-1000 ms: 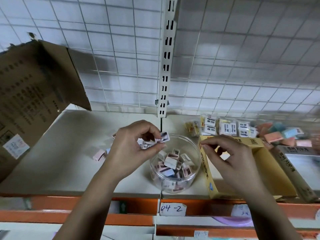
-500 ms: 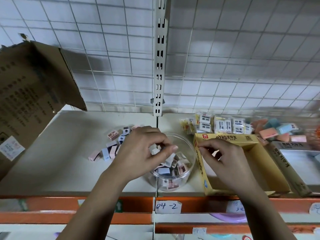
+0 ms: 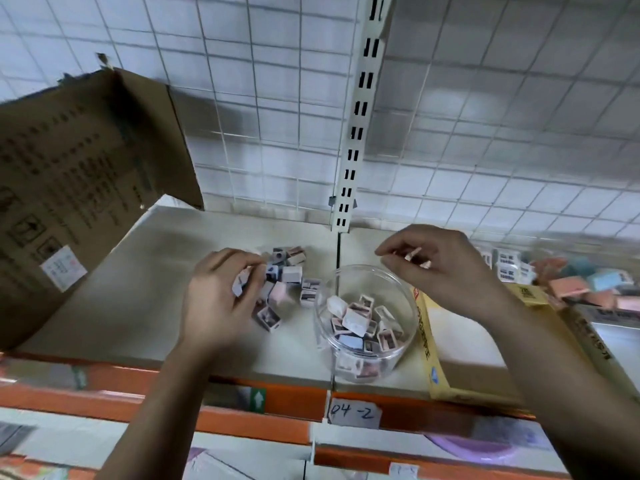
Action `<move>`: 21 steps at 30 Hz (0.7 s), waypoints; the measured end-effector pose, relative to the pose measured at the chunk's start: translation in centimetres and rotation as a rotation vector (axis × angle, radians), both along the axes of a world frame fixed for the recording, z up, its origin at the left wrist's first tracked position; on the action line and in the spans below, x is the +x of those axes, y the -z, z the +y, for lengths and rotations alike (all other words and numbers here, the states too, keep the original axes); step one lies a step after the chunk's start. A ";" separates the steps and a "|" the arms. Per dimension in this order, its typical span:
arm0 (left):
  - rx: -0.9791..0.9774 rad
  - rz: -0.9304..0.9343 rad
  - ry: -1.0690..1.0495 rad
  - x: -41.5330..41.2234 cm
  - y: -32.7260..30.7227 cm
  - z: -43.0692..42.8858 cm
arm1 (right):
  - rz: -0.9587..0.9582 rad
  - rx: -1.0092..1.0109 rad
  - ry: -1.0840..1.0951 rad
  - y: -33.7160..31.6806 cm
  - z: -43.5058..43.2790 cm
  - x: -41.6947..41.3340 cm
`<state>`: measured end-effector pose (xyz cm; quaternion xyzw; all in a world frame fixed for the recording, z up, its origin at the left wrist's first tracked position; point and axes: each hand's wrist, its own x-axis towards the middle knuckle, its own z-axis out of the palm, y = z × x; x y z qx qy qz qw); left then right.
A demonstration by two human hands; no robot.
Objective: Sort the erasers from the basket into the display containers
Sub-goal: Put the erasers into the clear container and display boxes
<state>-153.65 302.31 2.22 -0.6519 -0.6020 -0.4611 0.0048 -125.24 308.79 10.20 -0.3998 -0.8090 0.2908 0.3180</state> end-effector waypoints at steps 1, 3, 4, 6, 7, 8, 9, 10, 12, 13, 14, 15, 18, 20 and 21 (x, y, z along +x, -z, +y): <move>-0.003 -0.008 -0.019 -0.3 0.4 0.0 | -0.031 0.006 -0.041 -0.3 0.8 -0.9; 0.013 0.004 -0.049 -0.7 0.9 0.3 | -0.107 0.030 -0.124 -0.8 2.5 -2.9; 0.016 0.013 -0.054 -0.7 1.0 0.5 | -0.147 0.032 -0.164 -0.9 3.4 -3.8; -0.005 0.007 -0.062 -0.8 0.9 0.8 | -0.230 0.033 -0.239 -0.9 5.3 -5.6; -0.012 -0.002 -0.067 -0.8 0.9 0.9 | -0.281 0.044 -0.270 -0.7 6.2 -6.6; -0.013 -0.009 -0.068 -0.8 1.0 0.9 | -0.341 0.058 -0.295 -0.5 7.0 -7.5; -0.014 -0.010 -0.065 -0.9 1.1 0.9 | -0.400 0.066 -0.316 -0.1 7.9 -8.4; -0.013 -0.006 -0.058 -1.0 1.2 0.8 | -0.455 0.067 -0.340 0.4 8.6 -9.2; -0.007 0.005 -0.042 -1.2 1.4 0.8 | -0.538 0.044 -0.391 1.5 9.9 -10.5; -0.004 -0.001 -0.033 -1.2 1.4 0.8 | -0.561 0.023 -0.412 2.0 10.3 -10.9; -0.004 -0.013 -0.024 -1.2 1.5 0.7 | -0.570 0.001 -0.424 2.5 10.7 -11.2; -0.006 -0.026 -0.020 -1.2 1.4 0.8 | -0.564 -0.017 -0.427 2.9 11.0 -11.4; -0.005 -0.044 -0.020 -1.3 1.3 0.8 | -0.515 -0.017 -0.412 3.6 11.6 -11.6; -0.009 -0.052 -0.024 -1.4 1.3 0.8 | -0.520 0.021 -0.411 4.0 11.9 -11.6; -0.013 -0.055 -0.024 -1.3 1.4 0.8 | -0.529 0.044 -0.413 4.1 12.0 -11.6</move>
